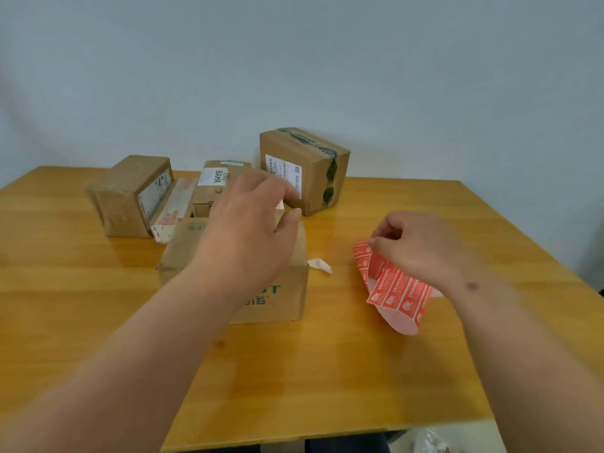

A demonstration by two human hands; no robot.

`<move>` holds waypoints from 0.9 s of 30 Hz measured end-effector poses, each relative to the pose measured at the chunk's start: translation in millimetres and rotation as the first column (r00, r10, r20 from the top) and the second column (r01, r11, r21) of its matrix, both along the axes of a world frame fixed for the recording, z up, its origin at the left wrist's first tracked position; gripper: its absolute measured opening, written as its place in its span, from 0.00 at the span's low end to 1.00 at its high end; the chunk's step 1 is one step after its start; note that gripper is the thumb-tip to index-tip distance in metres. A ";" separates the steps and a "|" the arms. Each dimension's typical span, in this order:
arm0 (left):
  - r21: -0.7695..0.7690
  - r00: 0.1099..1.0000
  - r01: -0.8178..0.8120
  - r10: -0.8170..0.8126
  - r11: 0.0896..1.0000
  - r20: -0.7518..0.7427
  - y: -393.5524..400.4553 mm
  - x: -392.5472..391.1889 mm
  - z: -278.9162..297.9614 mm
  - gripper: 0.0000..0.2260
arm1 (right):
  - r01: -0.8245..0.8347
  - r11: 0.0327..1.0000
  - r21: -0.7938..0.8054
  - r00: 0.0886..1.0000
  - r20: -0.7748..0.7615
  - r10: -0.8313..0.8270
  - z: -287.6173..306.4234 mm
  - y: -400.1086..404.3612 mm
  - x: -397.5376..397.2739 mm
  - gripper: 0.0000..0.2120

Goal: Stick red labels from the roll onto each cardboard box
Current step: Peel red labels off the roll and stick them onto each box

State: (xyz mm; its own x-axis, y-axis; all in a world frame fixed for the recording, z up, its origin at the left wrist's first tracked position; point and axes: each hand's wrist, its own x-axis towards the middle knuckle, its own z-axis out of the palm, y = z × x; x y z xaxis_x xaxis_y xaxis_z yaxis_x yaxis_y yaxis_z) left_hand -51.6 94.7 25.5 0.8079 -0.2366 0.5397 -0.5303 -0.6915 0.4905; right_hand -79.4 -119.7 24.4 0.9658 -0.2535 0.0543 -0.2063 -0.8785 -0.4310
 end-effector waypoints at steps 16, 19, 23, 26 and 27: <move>0.057 0.990 0.121 -0.116 0.991 -0.085 -35.3 -11.9 -14.6 0.06 | 0.034 0.999 -0.022 0.980 -0.195 -0.038 -38.6 -29.5 -6.1 0.12; 0.084 0.985 0.134 -0.124 0.987 -0.120 -37.7 -11.8 -14.2 0.08 | -0.067 0.956 0.286 0.993 -0.070 0.090 -28.3 -30.4 -10.8 0.07; 0.141 0.968 0.181 -0.151 0.973 -0.199 -46.1 -11.3 -10.7 0.11 | -0.175 0.788 0.590 0.976 -0.002 0.218 -16.2 -28.5 -17.5 0.09; 0.255 0.940 0.238 -0.157 0.937 -0.302 -55.3 -10.1 -9.7 0.13 | -0.231 0.759 0.609 0.964 0.036 0.264 -11.0 -26.0 -19.4 0.12; 0.283 0.928 0.261 -0.159 0.923 -0.338 -58.2 -9.9 -9.9 0.13 | -0.245 0.746 0.620 0.960 0.045 0.278 -9.3 -24.4 -20.3 0.12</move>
State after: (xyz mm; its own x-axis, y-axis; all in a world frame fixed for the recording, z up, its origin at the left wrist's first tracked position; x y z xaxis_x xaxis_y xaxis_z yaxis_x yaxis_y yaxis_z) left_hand -61.5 36.5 15.6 0.8316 -0.5364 0.1440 -0.5417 -0.7261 0.4235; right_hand -99.7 -144.1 15.1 0.9964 0.0463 -0.0706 -0.0422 -0.4513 -0.8914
